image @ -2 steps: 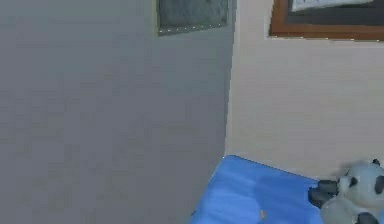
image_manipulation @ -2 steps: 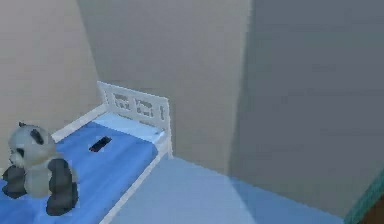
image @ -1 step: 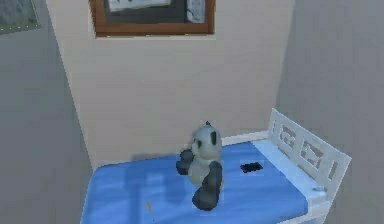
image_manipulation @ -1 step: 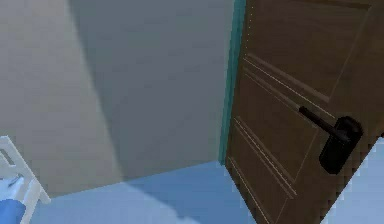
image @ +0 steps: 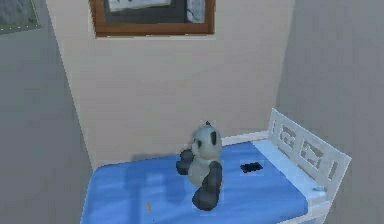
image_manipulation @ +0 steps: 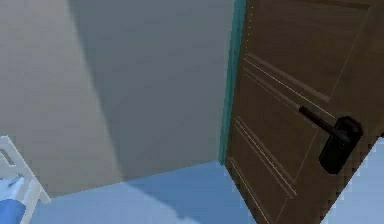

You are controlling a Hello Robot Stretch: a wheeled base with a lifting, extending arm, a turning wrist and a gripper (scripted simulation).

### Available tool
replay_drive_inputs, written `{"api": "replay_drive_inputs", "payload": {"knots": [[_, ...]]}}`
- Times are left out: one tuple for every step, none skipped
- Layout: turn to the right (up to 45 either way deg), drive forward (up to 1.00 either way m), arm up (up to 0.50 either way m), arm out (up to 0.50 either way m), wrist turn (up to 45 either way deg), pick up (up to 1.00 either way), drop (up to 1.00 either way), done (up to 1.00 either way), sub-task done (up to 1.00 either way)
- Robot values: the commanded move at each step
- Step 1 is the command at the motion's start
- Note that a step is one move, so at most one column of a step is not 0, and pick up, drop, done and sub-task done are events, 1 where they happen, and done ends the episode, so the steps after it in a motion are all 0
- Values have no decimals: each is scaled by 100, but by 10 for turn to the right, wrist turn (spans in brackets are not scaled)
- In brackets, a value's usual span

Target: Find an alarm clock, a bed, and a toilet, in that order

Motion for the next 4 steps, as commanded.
{"api": "replay_drive_inputs", "payload": {"knots": [[450,0,0,0,0,0,0,0,0],[450,0,0,0,0,0,0,0,0],[450,0,0,0,0,0,0,0,0],[300,0,0,0,0,0,0,0,0]]}}
